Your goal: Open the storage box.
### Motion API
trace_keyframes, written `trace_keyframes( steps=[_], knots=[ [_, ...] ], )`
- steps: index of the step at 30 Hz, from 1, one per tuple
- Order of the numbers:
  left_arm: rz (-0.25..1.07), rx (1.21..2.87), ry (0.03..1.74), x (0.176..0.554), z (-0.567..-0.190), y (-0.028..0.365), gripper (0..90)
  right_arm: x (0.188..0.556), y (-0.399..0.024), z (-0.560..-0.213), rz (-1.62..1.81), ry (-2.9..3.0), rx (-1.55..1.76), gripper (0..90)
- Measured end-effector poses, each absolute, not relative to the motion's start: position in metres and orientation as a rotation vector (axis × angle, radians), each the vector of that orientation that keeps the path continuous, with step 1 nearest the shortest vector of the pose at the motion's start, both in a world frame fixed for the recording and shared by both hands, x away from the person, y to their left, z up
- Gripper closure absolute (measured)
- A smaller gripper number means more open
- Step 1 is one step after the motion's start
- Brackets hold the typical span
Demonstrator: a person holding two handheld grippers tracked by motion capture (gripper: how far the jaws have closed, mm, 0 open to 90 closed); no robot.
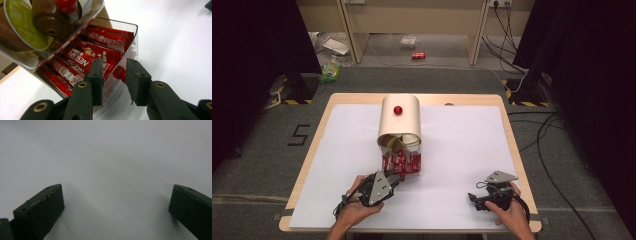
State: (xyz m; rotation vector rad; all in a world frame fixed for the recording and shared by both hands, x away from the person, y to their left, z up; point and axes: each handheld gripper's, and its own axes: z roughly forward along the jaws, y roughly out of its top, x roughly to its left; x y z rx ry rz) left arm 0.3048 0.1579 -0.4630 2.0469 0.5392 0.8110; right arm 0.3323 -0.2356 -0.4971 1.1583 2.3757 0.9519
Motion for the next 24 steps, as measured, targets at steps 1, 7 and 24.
trace_keyframes(
  steps=[1,7,24],
  knots=[
    [0.796,2.047,0.544,0.304,-0.463,0.159,66.8,0.332,-0.235,-0.497,0.952,2.376,1.162,0.3],
    [0.775,2.077,0.518,0.295,-0.463,0.16,68.7,0.332,-0.236,-0.497,0.952,2.376,1.158,0.3],
    [0.759,2.081,0.505,0.287,-0.465,0.163,75.1,0.332,-0.236,-0.497,0.952,2.376,1.156,0.4]
  ],
)
